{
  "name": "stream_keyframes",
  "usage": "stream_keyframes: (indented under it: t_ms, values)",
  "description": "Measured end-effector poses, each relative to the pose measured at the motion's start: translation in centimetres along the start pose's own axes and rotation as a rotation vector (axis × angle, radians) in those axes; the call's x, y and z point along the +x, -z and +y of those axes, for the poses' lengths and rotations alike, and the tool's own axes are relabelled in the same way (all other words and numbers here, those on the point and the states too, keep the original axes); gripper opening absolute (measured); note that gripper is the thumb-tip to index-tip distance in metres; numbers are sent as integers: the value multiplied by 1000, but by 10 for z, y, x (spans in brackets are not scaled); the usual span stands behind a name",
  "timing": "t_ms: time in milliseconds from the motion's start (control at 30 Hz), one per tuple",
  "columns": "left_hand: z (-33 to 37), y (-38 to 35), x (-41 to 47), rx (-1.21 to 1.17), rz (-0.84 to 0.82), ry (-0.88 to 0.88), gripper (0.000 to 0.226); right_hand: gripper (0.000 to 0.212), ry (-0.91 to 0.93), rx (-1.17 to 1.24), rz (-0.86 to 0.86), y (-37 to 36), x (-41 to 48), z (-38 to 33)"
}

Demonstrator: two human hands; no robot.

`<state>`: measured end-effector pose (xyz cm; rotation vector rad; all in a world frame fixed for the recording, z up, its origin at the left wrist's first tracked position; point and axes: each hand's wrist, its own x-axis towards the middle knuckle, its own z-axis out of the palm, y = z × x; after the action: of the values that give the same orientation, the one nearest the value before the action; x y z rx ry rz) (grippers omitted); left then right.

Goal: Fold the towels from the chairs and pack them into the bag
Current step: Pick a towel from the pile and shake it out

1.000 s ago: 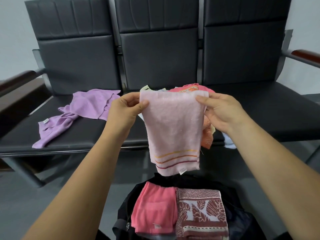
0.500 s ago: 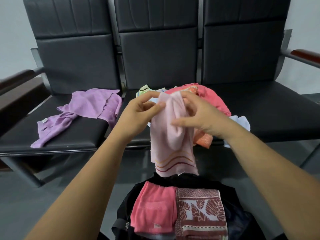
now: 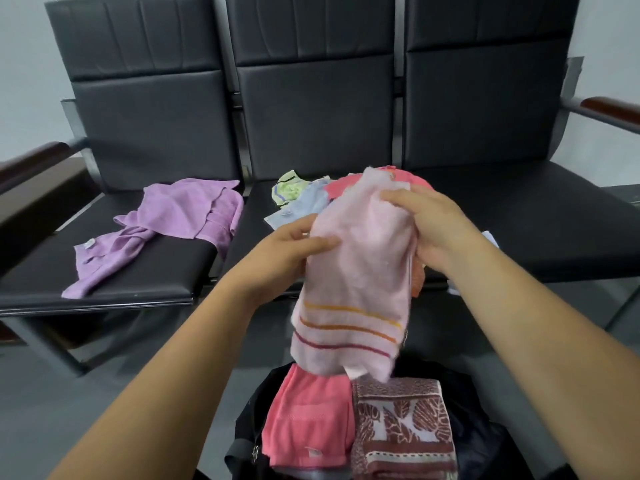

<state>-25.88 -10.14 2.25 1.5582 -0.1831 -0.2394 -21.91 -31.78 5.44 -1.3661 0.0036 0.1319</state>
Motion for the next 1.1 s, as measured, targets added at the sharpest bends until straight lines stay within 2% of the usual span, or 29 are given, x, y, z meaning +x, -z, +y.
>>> stream_keyframes:
  t_ms: [100,167,233,400,533,567,633,700,733,833,900,1000,1033,1100]
  values:
    - [1,-4,7,-286,104,-25,46,39,-102,-5,-233,13,8,7]
    - [2,-5,9,-478,102,-4,45,47,-132,-6,-365,20,12,15]
    - [6,-4,9,-659,89,23,43,53,-165,71,-426,23,12,24]
    - [3,3,15,-780,152,4,47,58,-23,160,-436,18,16,37]
    - [-4,8,20,-863,151,-10,63,89,-19,108,-386,11,13,37]
    - [-5,9,21,-878,144,1,64,90,-2,56,-370,9,12,37]
    - [-6,14,21,-911,143,14,62,70,28,-10,-295,7,10,38]
    - [-6,16,22,-856,204,37,52,45,60,-4,-194,6,10,37]
    - [-6,16,22,-748,250,48,42,35,74,-6,-131,7,11,37]
    - [-15,14,21,-249,398,76,5,23,154,-136,22,11,14,35]
    - [-16,13,19,-206,395,104,10,20,192,-237,64,13,14,34]
    - [-11,14,18,-236,327,62,46,27,205,-250,98,17,16,33]
    - [-10,15,18,-179,350,39,55,28,228,-291,98,18,16,32]
    - [-11,16,16,1,435,-11,56,23,306,-428,94,19,14,33]
